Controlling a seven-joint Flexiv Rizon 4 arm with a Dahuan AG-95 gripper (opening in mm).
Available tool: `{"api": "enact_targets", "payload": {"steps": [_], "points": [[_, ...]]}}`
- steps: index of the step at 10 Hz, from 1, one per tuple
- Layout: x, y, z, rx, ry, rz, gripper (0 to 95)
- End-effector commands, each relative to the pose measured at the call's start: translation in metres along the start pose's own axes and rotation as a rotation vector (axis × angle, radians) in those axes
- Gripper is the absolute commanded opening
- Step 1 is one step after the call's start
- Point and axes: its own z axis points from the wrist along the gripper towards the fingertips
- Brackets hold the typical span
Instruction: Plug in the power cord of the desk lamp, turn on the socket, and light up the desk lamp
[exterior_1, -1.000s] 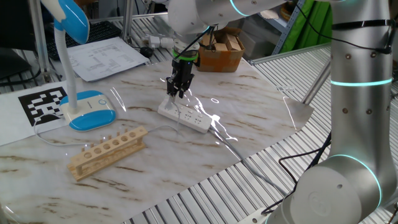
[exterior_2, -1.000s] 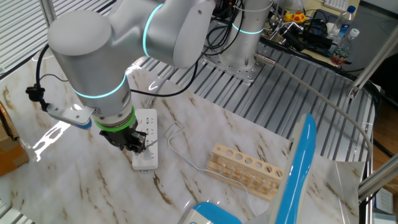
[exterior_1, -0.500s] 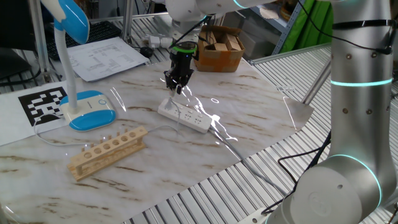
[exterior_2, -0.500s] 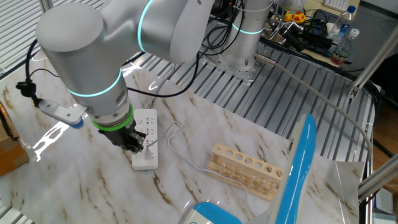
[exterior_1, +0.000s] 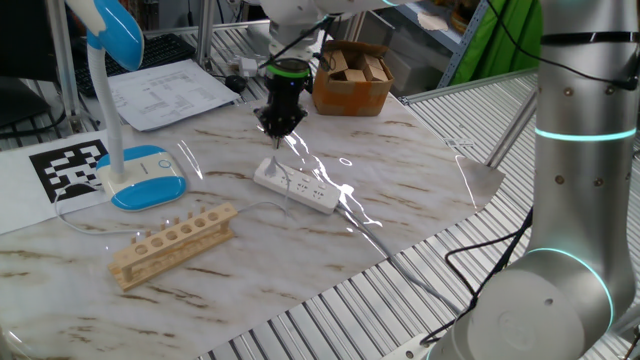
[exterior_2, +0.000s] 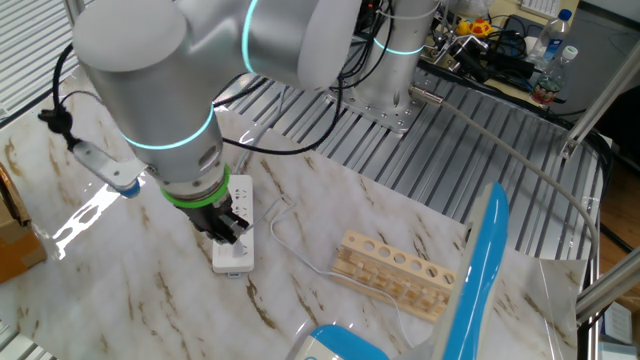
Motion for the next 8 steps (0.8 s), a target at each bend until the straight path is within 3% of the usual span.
{"api": "enact_targets", "payload": {"steps": [1,5,6,8], "points": [[0.011,0.030,-0.014,-0.007,0.000,0.266,0.0],[0.031,0.073,-0.016,-0.006,-0.006,0.580,0.0],[0.036,0.087,-0.011,-0.018,0.002,0.669,0.0],[0.041,0.102,-0.005,-0.054,0.025,0.790,0.0]]}}
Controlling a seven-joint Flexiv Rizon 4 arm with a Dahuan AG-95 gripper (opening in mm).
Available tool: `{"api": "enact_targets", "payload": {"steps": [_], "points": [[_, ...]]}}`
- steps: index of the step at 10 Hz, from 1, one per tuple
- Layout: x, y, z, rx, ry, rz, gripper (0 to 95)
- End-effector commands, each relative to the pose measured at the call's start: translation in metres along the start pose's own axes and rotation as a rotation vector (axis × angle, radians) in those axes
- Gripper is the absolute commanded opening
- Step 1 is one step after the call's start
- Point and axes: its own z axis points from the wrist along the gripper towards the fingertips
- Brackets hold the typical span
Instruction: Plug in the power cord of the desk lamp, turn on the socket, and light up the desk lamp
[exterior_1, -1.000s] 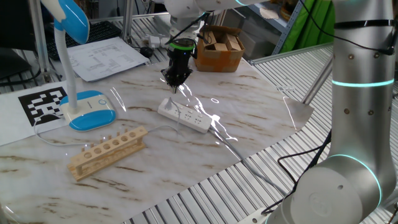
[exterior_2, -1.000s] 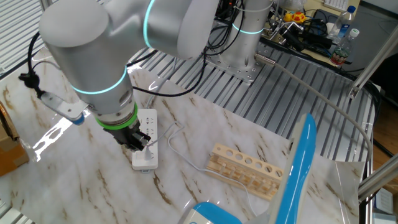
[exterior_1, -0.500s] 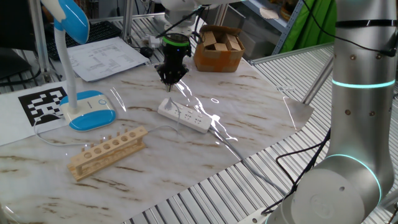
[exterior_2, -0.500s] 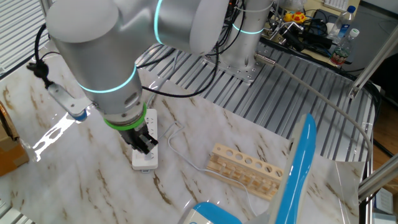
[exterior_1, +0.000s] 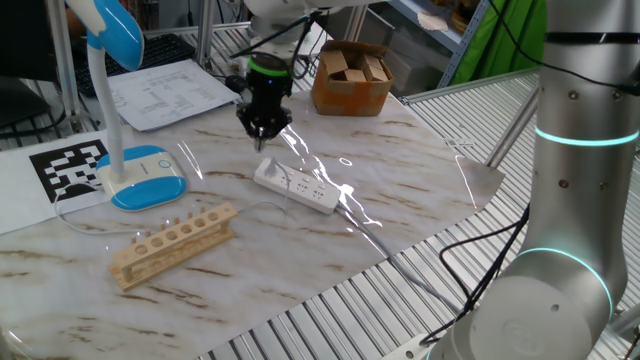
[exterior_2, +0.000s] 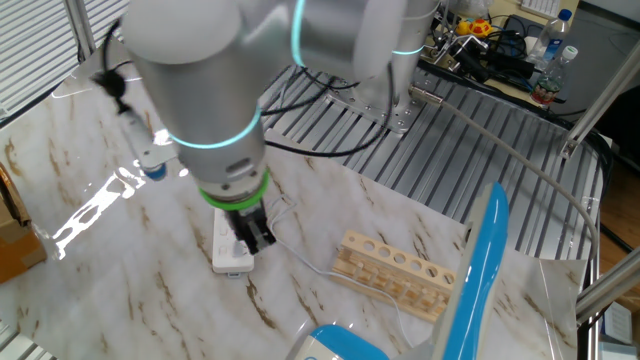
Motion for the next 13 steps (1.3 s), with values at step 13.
{"api": "enact_targets", "payload": {"steps": [13], "points": [[0.018,0.063,0.023,-0.080,0.174,0.719,0.0]]}}
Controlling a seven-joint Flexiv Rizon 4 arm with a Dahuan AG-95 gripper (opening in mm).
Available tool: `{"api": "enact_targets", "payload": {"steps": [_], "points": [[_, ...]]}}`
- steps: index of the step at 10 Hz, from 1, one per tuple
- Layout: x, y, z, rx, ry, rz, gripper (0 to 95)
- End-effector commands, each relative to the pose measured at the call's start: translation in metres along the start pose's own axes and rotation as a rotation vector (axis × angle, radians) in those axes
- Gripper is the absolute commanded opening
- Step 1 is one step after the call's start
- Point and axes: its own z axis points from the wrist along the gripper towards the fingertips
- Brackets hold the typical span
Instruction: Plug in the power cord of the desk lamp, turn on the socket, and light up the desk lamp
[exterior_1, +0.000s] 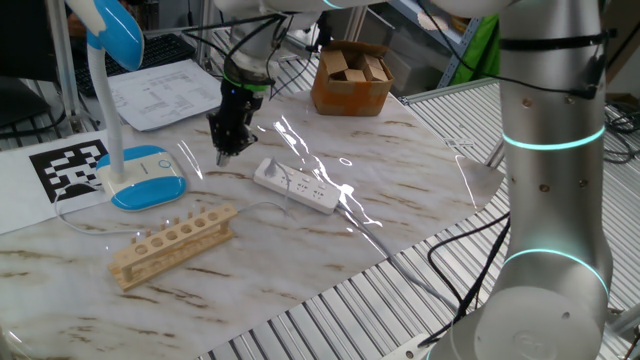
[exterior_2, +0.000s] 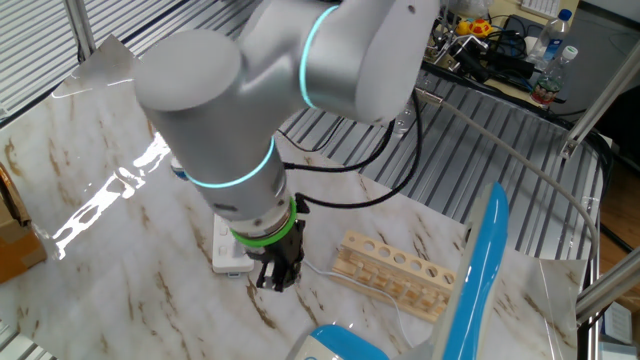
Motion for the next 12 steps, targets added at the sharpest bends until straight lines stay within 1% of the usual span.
{"api": "enact_targets", "payload": {"steps": [1,2,3,4,5,6,7,8,9,11,12], "points": [[-0.0026,0.0122,-0.0065,0.006,0.006,0.073,0.0],[-0.0031,0.0139,-0.0077,0.011,0.002,0.073,0.0],[-0.0031,0.0139,-0.0077,0.018,-0.009,0.074,0.0],[-0.0031,0.0139,-0.0077,0.044,-0.033,0.070,0.0],[-0.0031,0.0139,-0.0077,0.089,-0.104,0.069,0.0],[-0.0031,0.0139,-0.0077,0.098,-0.127,0.065,0.0],[-0.0031,0.0139,-0.0077,0.098,-0.111,0.043,0.0],[-0.0031,0.0139,-0.0077,0.088,-0.065,0.019,0.0],[-0.0031,0.0139,-0.0077,0.083,-0.041,0.009,0.0],[-0.0031,0.0139,-0.0077,0.080,-0.024,-0.024,0.0],[-0.0031,0.0139,-0.0077,0.069,-0.005,-0.016,0.0]]}}
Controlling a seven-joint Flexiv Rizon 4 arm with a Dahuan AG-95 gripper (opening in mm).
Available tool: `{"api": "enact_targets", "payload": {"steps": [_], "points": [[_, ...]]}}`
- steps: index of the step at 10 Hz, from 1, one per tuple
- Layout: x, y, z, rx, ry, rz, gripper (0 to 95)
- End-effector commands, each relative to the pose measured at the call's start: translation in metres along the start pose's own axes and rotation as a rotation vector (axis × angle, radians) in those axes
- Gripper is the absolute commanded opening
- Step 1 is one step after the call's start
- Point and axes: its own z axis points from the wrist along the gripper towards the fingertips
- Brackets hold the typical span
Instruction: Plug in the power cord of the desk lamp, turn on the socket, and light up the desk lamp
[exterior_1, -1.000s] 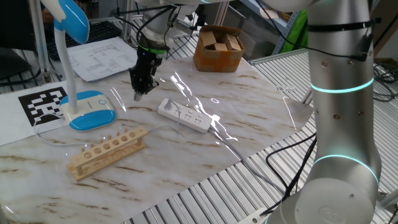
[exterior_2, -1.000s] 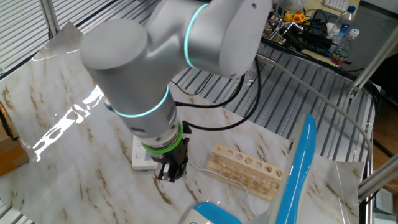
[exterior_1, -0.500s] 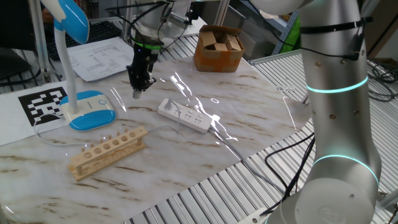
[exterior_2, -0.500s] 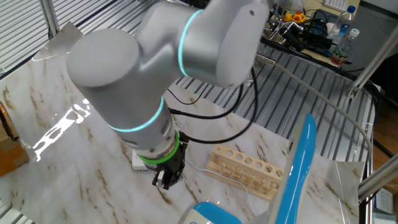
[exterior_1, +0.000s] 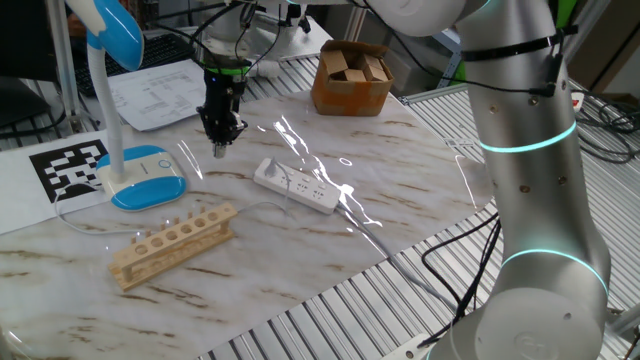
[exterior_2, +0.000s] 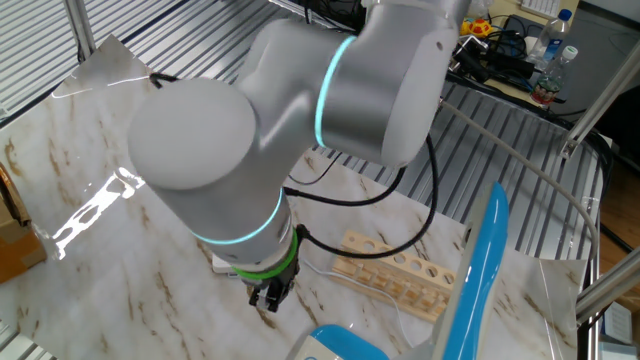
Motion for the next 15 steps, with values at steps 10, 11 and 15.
{"api": "enact_targets", "payload": {"steps": [10,11,15], "points": [[0.052,0.024,0.026,-0.100,0.187,0.284,0.0],[0.053,0.029,0.025,-0.101,0.191,0.294,0.0],[0.059,0.051,0.023,-0.110,0.184,0.303,0.0]]}}
